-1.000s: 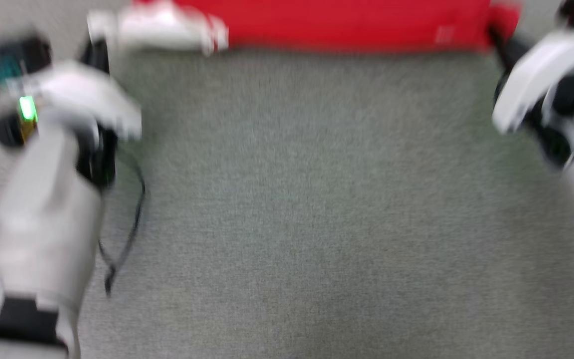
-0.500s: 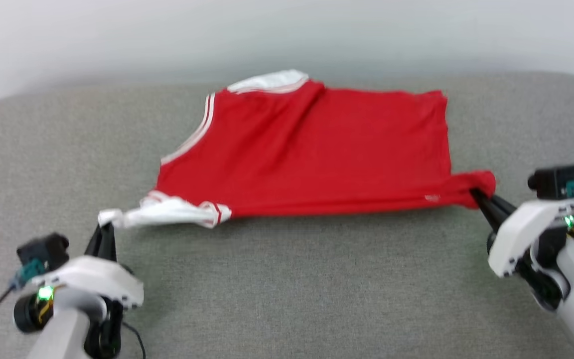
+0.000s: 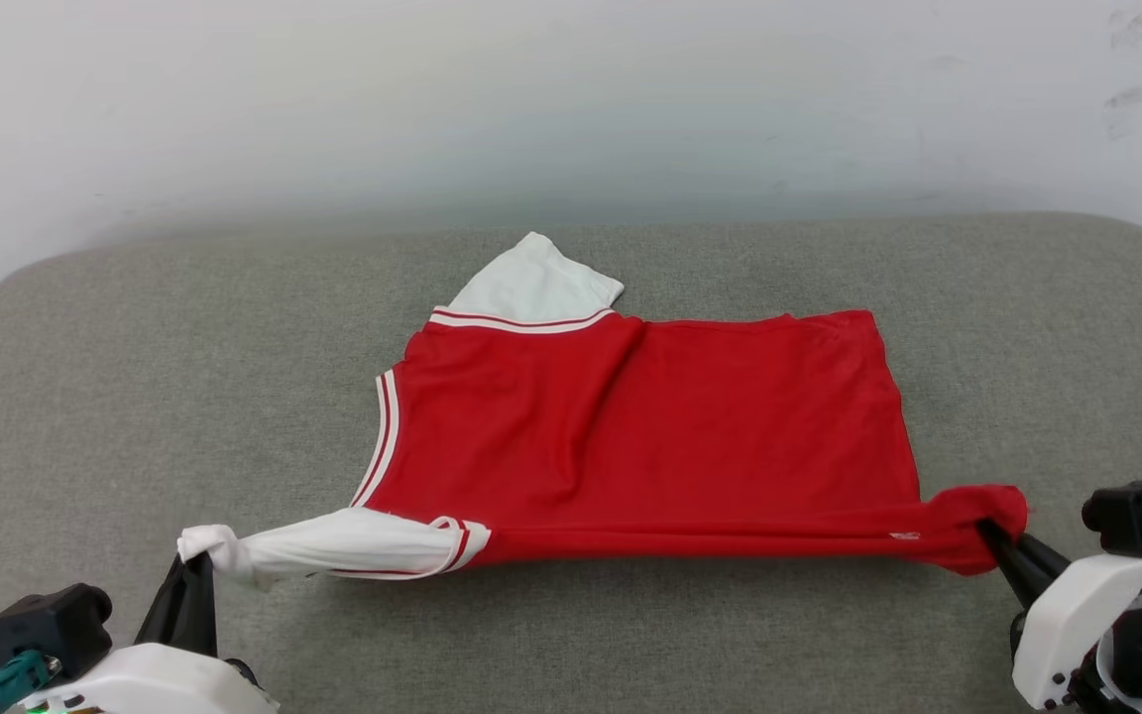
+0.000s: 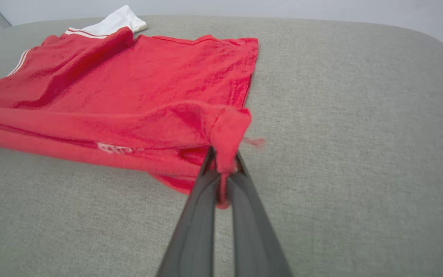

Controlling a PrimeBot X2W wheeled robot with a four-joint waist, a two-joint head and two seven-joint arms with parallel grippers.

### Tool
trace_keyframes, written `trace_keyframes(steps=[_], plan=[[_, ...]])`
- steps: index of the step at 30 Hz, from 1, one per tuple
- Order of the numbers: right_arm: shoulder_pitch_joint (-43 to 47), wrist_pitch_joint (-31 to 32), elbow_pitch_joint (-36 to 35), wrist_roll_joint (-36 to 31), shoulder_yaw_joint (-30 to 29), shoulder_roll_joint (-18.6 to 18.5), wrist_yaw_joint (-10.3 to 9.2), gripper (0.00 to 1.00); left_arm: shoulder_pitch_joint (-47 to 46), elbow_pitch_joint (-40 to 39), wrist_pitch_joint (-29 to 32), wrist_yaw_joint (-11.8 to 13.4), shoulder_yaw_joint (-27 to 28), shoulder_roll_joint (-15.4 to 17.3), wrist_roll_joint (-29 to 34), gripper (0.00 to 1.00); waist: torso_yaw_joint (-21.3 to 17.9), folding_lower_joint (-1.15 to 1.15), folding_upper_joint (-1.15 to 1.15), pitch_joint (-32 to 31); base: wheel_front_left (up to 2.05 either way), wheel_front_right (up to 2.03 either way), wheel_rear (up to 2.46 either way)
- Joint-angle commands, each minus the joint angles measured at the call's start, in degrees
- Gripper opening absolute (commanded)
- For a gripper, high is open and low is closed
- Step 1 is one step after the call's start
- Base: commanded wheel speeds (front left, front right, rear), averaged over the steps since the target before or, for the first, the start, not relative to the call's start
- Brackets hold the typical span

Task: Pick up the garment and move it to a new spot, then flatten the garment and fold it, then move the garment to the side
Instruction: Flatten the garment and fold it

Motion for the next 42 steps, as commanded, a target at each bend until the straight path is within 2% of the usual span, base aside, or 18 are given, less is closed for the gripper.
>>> trace_keyframes(steps=[1,4,7,10,13,14,19,26,27,29,30,31,32,33,38,42], plan=[[2.64,1.81,-2.75,-1.70,-2.92,0.30,-0.31,0.00,0.82,-1.57,0.44,1.44,1.08,1.13,0.71,0.00,-0.05,0.02,0.00,0.21,0.00,0.00,0.00],[6.95,7.23,-10.18,-5.08,-8.03,3.81,-0.27,0.00,0.41,-4.30,1.87,1.99,0.48,1.59,0.99,0.00,0.01,0.02,0.00,0.91,0.00,0.00,0.00],[8.86,12.26,-15.68,-7.55,-11.06,7.04,-0.24,0.00,-2.73,-3.69,2.69,0.81,-0.62,1.41,0.83,0.00,0.21,0.02,0.00,2.19,0.00,0.00,0.00],[8.87,17.31,-17.56,-8.41,-11.49,9.08,-0.23,0.00,-6.78,-0.49,3.45,-1.31,-2.17,0.55,0.03,0.00,0.25,0.02,0.00,4.15,0.00,0.00,0.00],[6.34,20.25,-17.00,-8.87,-10.80,9.35,-0.22,0.00,-11.82,3.91,4.03,-3.55,-3.72,-0.42,-0.26,0.00,0.20,0.02,0.00,6.64,0.00,0.00,0.00],[6.34,20.25,-17.00,-8.87,-10.80,9.35,-0.22,0.00,-11.82,3.91,4.03,-3.55,-3.72,-0.42,-0.26,0.00,0.20,0.02,0.00,6.64,0.00,0.00,0.00],[1.55,21.24,-14.40,-8.06,-9.12,8.74,-0.20,0.00,-19.27,11.73,3.56,-6.94,-5.34,-2.18,-0.55,0.00,-0.22,0.02,0.00,10.68,0.00,0.00,0.00],[-5.64,18.52,-7.97,-6.75,-5.02,7.42,-0.20,0.00,-26.84,22.54,3.68,-10.93,-7.38,-4.19,-1.09,0.00,-0.82,0.02,0.00,14.65,0.00,0.00,0.00],[-6.57,17.66,-6.91,-6.75,-4.55,7.27,-0.20,0.04,-27.61,23.82,3.52,-11.43,-7.65,-4.52,-1.11,0.00,-0.90,0.02,0.00,14.99,0.00,0.00,0.00],[-7.84,16.16,-4.77,-6.37,-3.37,7.36,-0.20,0.05,-28.92,26.62,3.25,-12.42,-8.08,-5.05,-1.26,0.00,-1.03,0.02,0.00,15.56,0.00,0.00,0.00],[-8.51,15.23,-3.74,-6.43,-3.01,7.21,-0.20,0.11,-29.42,27.76,3.29,-13.03,-8.41,-5.56,-1.62,0.02,-1.02,0.02,0.00,15.73,0.00,0.00,0.00],[-8.94,14.32,-2.81,-6.28,-2.62,7.24,-0.20,0.45,-29.95,28.81,3.12,-13.58,-8.59,-5.87,-1.79,0.38,-1.01,0.02,0.00,15.88,0.00,0.00,0.00],[-9.25,13.34,-1.87,-6.25,-2.11,7.23,-0.20,0.97,-30.52,29.93,2.83,-14.05,-8.62,-5.92,-1.82,0.82,-1.01,0.02,0.00,15.96,0.00,0.00,0.00],[-9.47,12.37,-1.14,-6.14,-1.69,7.12,-0.20,1.00,-30.92,30.77,2.69,-14.49,-8.70,-6.09,-2.03,1.00,-0.99,0.02,0.00,15.96,0.00,0.00,0.00],[-9.83,5.09,-0.46,-4.97,-0.34,6.31,-0.20,1.00,-31.37,33.78,1.92,-16.24,-8.24,-6.38,-3.28,1.00,-0.98,0.02,0.00,14.51,0.00,0.00,0.00],[-8.28,-2.02,-3.08,-5.61,-0.68,5.14,-0.21,1.00,-29.56,33.17,4.21,-17.25,-7.60,-4.06,-4.74,1.00,-1.32,0.02,0.00,11.45,0.00,0.00,0.00]])
